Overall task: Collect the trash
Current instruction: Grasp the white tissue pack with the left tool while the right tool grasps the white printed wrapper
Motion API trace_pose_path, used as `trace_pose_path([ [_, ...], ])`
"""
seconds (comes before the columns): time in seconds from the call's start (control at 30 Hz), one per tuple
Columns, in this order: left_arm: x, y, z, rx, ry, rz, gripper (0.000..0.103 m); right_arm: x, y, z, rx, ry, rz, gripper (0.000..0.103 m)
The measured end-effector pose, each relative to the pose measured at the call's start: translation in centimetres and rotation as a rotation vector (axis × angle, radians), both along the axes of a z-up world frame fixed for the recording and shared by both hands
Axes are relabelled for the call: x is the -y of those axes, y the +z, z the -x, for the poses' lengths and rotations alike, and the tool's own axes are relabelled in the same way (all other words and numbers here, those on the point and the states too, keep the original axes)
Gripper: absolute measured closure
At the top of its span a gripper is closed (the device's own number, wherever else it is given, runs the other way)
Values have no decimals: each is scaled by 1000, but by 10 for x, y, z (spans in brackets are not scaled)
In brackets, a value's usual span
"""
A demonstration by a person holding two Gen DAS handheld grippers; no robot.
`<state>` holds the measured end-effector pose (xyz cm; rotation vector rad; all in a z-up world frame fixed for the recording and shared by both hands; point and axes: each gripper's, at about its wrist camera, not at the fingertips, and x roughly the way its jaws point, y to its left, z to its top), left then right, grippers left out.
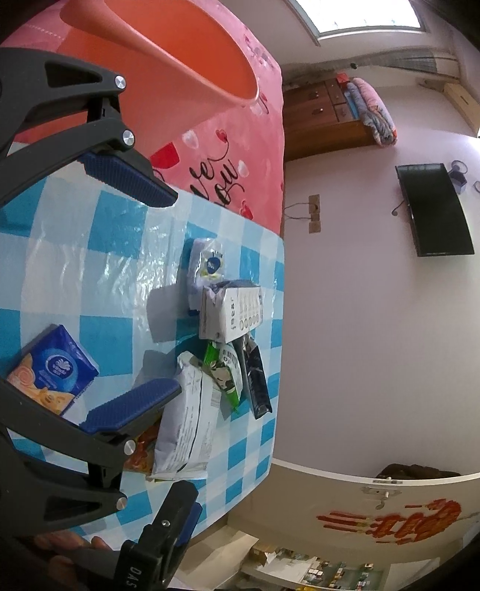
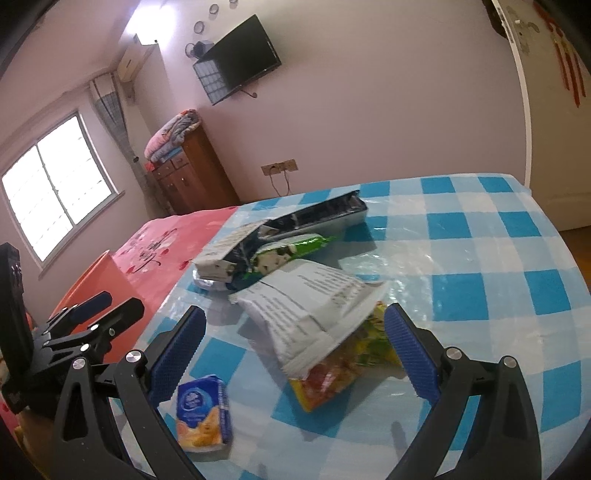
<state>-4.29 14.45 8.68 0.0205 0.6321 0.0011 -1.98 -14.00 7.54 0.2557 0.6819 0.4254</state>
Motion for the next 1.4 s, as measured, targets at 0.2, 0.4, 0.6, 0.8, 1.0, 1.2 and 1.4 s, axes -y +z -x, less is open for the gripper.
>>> trace_pose_path([
  [0.2, 3, 2, -30, -20, -18, 15, 9, 12, -12, -11, -49, -7, -13, 7],
  [0.4, 6, 4, -71, -48, -35, 27, 9, 17, -20, -20, -91, 6, -38, 7],
  [0.6, 13, -8, -122, -151, -65, 10, 9, 18, -14, -34, -82, 56, -11, 7],
  [0.8, 17, -24, -151, -231, -70, -14, 9, 1, -2, -58, -73, 184, 98, 7],
  [1.0, 13, -31, -165, -277, -58, -7, 22, -28, -3, -72, -79, 321, 210, 7],
  [1.2, 7, -37, -171, -305, -50, 7, 32, -51, -15, -79, -92, 402, 309, 7],
  [1.4, 5, -39, -173, -317, -40, 11, 39, -59, -24, -88, -127, 419, 365, 7],
])
